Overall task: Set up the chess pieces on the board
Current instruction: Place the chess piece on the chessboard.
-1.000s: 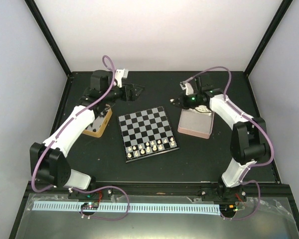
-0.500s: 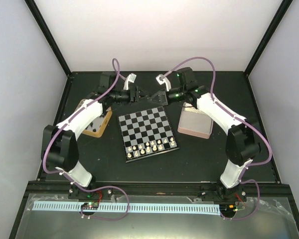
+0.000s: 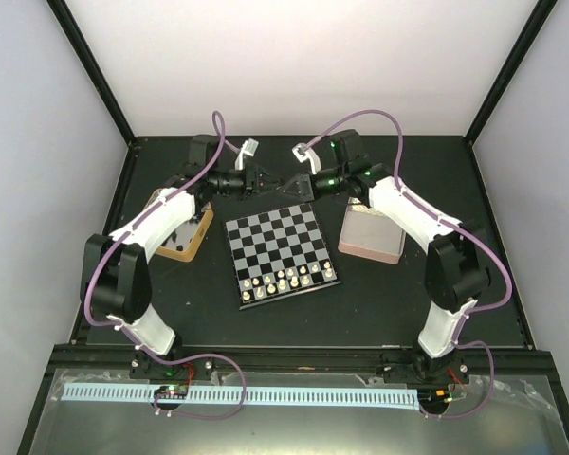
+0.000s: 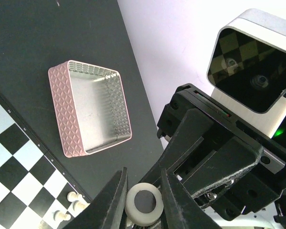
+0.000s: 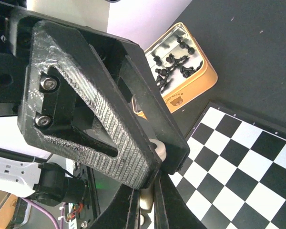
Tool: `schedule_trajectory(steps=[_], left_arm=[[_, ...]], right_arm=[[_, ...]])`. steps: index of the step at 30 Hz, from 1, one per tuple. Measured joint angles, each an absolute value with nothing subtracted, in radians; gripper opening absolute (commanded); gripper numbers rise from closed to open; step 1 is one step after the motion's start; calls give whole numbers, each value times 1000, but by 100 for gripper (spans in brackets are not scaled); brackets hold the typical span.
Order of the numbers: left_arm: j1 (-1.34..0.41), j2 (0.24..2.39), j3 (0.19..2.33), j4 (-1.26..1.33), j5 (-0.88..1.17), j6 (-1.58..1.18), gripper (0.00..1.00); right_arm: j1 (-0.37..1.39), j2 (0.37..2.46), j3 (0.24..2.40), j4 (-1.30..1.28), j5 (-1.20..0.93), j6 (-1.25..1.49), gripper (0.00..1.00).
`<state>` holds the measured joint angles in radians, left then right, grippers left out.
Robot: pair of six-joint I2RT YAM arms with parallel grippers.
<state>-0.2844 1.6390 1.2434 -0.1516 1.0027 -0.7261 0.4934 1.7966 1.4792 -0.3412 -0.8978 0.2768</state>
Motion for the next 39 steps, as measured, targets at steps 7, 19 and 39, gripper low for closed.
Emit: schedule_trajectory(steps=[7,19,39], left_arm=[[-279,1650,1269,-148,1002,-763,9],[-274,1649,1271,5,994,-1368,9],[-274,1531,1179,181,890,-1769,5]], right_arm=[[499,1794,1478,-295,-873,352,40],[498,1613,1330,57,-741,647,55],[511,1625,1356,42,-711,684,25]])
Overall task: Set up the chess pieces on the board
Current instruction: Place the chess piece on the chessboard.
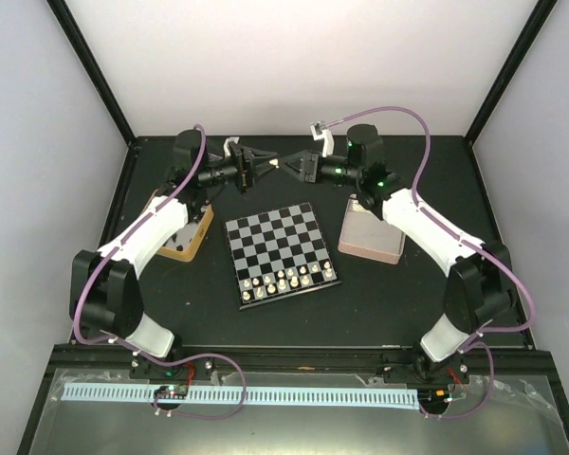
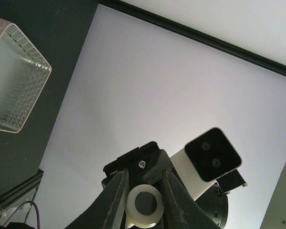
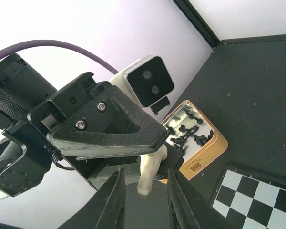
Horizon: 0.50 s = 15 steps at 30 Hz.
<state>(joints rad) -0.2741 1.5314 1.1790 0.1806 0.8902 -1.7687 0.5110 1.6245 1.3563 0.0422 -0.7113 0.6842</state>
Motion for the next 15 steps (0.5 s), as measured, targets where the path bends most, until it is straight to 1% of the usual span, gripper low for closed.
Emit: schedule_trajectory(steps=[8,15], left_arm=[[-274,1531,1161,181,879,-1777,5],[-274,1525,1160,182,875,-1777,5]], right_arm=[[514,1641,1359,53,-741,710,18],[518,1681,1407,36,-744,714,18]])
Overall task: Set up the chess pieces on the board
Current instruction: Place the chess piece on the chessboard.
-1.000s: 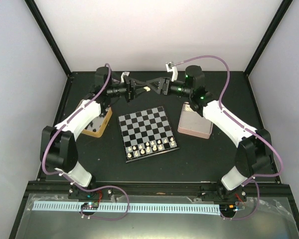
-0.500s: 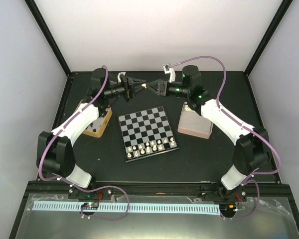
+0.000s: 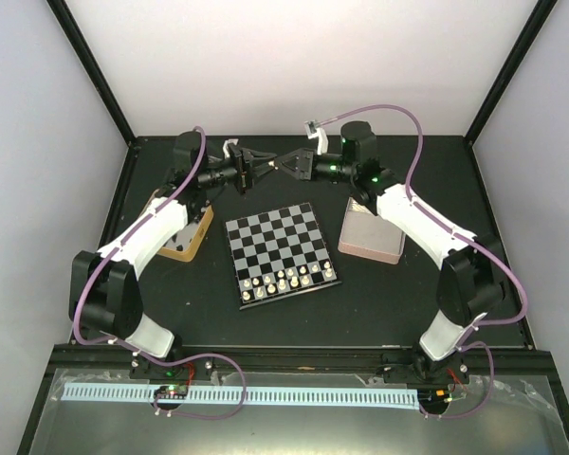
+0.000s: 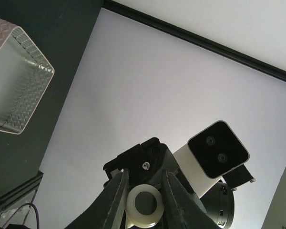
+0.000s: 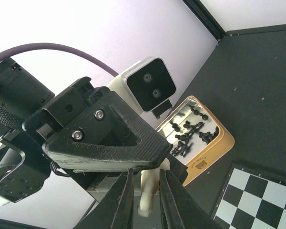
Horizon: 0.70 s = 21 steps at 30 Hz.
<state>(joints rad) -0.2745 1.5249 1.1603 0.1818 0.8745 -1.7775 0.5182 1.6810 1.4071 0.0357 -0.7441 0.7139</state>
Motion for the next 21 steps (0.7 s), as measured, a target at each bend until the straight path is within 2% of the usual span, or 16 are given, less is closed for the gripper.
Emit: schedule_trajectory(steps=[5,8,9,12,14,16,21], left_arm=[[-274,1525,1154,180,870,-1777,5],[-274,1525,1152,179,865,-1771,9],[-274,1525,1152,178,865,-1767,14],[-274,1524,1152,163,865,-1742,37],[-274,1524,1161,115,864,-1693,46],[-273,1524,1178,28,857,-1618,52],[-247,1517,1209,-233,795,-1344,59]], right_arm=[[521,1688,1418,0,-739,707,2],[521,1690,1432,-31,-727,707,1],[521,1690,1437,-44,-723,706,1],[523,1690,1455,-89,-715,694,1],[524,1695,1480,-140,-710,679,1],[524,1699,1508,-204,-699,657,1],[522,1709,1584,-465,-635,558,1]])
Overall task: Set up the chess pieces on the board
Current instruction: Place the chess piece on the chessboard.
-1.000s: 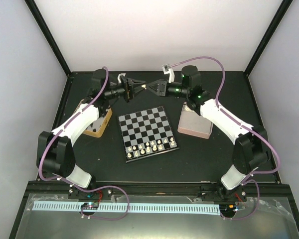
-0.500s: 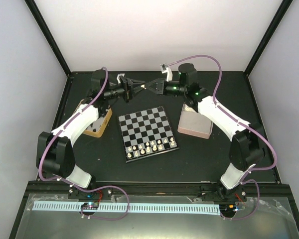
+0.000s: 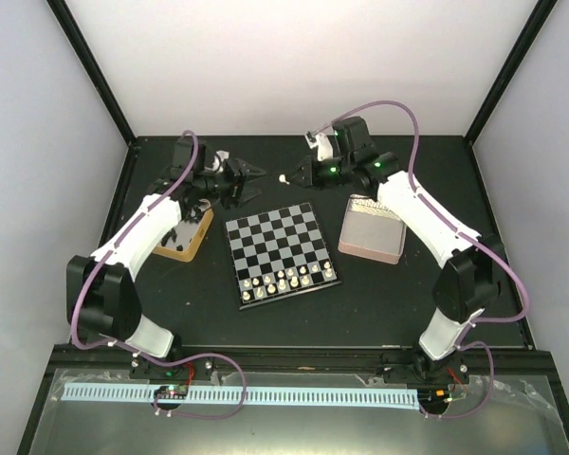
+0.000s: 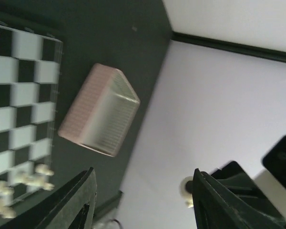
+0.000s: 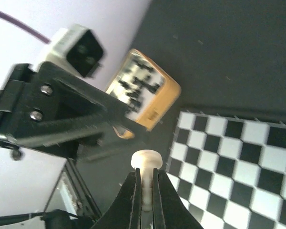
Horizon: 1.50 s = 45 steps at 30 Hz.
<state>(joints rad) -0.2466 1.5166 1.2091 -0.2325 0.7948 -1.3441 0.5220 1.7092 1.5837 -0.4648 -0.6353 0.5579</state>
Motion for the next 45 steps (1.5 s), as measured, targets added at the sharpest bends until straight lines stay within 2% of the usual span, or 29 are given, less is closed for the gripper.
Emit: schedule_trajectory(steps=[9,17,28,45], left_arm=[[-199,1440,1211,-595,517,-894,61],[-199,1395,1229,-696,358,-698,62],[-199,1395,1263,-772,258,-590,62],[-197,1396,1277,-816,230,-551,63]], right_arm=[[529,1782,1676,-1002,-454,364,1],[612,1828,1676,-1314,-348,297,1],[740,1953,1677,-1426,-238,291,1],[747,2101,1702,-1405,-183,294,2]])
